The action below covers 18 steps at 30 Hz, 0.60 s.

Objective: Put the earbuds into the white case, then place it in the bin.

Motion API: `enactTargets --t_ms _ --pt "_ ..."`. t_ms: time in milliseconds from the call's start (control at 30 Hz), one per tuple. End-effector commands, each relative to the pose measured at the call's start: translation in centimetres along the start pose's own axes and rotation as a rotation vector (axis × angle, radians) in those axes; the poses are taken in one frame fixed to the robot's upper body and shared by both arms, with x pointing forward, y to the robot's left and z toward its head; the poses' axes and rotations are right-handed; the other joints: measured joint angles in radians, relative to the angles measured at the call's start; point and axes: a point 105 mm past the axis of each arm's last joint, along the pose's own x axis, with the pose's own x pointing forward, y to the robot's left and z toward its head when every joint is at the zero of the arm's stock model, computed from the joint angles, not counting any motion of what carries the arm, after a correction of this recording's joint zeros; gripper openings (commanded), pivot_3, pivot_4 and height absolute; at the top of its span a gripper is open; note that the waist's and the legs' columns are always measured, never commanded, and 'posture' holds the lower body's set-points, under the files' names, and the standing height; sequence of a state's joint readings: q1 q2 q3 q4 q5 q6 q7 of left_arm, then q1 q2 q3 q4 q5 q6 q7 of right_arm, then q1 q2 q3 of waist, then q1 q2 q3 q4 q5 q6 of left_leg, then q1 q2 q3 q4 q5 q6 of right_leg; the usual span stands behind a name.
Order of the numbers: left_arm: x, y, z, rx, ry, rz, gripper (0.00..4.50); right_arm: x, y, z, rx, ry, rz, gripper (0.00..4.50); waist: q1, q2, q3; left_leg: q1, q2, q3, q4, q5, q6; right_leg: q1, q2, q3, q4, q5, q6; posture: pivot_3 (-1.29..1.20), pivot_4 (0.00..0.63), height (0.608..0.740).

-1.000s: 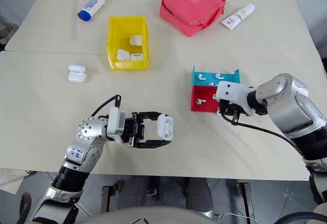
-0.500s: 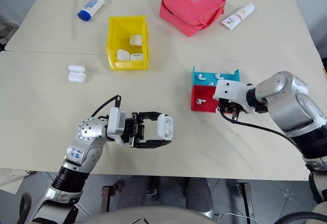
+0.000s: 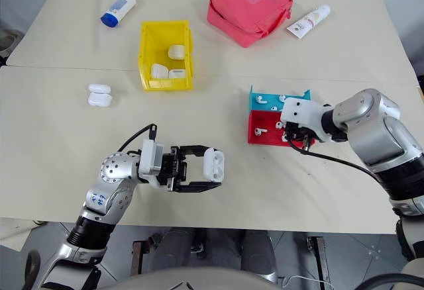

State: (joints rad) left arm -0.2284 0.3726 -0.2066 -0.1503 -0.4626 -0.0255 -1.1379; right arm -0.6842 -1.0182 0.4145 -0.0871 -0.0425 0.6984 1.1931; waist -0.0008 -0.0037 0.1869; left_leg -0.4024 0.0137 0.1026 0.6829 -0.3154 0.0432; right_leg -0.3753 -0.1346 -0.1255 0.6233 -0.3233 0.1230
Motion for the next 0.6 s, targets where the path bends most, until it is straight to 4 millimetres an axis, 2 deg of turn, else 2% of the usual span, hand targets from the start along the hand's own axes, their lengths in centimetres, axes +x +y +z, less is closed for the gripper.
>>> enactTargets --t_ms 33,100,233,367,600 --pt "0.1 -0.2 0.5 0.039 -0.005 -0.015 2.79 -0.8 -0.6 0.4 -0.023 -0.012 -0.036 0.01 0.0 0.0 0.0 0.0 0.0 0.0 0.0 0.0 0.0 0.0 0.0 0.0 0.0 0.0 0.0 0.0 0.15 0.74" --pt "0.2 -0.2 0.5 0.039 -0.005 -0.015 2.79 -0.8 -0.5 0.4 -0.025 -0.011 -0.026 0.01 0.0 0.0 0.0 0.0 0.0 0.0 0.0 0.0 0.0 0.0 0.0 0.0 0.0 0.0 0.0 0.0 0.15 0.74" --pt "0.1 0.0 0.5 0.04 -0.003 -0.012 2.79 -0.9 -0.3 0.1 -0.032 0.004 -0.014 1.01 0.0 0.0 0.0 0.0 0.0 0.0 0.0 0.0 0.0 0.0 0.0 0.0 0.0 0.0 0.0 0.0 0.15 0.74" --pt "0.1 0.0 0.5 0.039 -0.001 -0.007 2.79 -0.9 -0.4 0.2 -0.039 -0.001 -0.026 2.37 0.0 0.0 0.0 0.0 0.0 0.0 0.0 0.0 0.0 0.0 0.0 0.0 0.0 0.0 0.0 0.0 0.15 0.74" --pt "0.0 0.1 0.5 0.04 0.003 0.0 2.79 -1.3 -0.2 1.4 -0.029 -0.036 -0.007 2.37 0.0 0.0 0.0 0.0 0.0 0.0 0.0 0.0 0.0 0.0 0.0 0.0 0.0 0.0 0.0 0.0 0.15 0.74"
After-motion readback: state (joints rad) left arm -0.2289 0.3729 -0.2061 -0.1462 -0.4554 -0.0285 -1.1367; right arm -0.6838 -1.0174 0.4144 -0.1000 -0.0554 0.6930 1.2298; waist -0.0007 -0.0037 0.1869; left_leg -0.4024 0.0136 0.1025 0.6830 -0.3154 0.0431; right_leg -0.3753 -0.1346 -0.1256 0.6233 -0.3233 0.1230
